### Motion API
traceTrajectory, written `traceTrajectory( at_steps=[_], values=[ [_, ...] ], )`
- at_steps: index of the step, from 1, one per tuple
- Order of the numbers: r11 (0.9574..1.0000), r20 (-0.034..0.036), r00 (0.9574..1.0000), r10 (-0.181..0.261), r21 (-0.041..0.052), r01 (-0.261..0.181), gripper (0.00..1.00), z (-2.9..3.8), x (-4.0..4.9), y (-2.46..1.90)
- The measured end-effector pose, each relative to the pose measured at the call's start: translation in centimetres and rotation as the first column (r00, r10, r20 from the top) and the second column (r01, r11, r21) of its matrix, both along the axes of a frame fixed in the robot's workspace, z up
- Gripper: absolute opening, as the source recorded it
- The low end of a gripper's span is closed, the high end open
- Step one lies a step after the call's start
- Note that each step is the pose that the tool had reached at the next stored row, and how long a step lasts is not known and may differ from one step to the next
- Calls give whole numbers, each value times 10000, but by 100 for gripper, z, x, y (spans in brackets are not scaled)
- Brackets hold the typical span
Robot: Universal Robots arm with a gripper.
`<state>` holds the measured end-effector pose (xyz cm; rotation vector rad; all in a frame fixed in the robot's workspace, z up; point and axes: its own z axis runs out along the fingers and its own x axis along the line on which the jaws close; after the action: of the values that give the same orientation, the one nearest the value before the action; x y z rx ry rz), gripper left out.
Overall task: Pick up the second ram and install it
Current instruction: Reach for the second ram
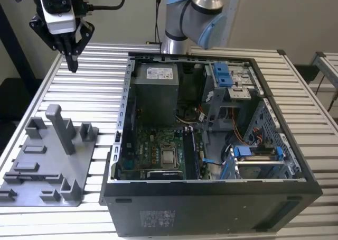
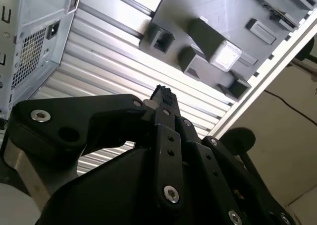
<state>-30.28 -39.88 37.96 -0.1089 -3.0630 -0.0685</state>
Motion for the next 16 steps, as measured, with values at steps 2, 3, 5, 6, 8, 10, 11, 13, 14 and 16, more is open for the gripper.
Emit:
traceTrajectory(
  at_steps=[2, 3, 5, 6, 8, 10, 11, 13, 14, 16],
  values=[
    [10000, -56, 10000, 1, 0, -1, 11, -7, -55, 0],
    [10000, -85, 10000, 1, 1, -1, 11, -10, -81, 0],
    [10000, -142, 9999, 1, 0, -1, 11, -16, -136, 0],
    [10000, -171, 9999, 1, 0, -1, 11, -19, -164, 0],
    [10000, -227, 9997, 1, 0, -1, 11, -26, -222, 0],
    [10000, -282, 9996, 2, 0, -2, 11, -32, -278, 0],
    [10000, -315, 9995, 2, 0, -2, 11, -35, -308, 0],
    [10000, -372, 9993, 3, 0, -3, 11, -41, -364, 0],
    [10000, -402, 9992, 3, 1, -3, 11, -44, -393, 0],
    [10000, -459, 9989, 3, 0, -3, 11, -50, -450, 0]
  ],
)
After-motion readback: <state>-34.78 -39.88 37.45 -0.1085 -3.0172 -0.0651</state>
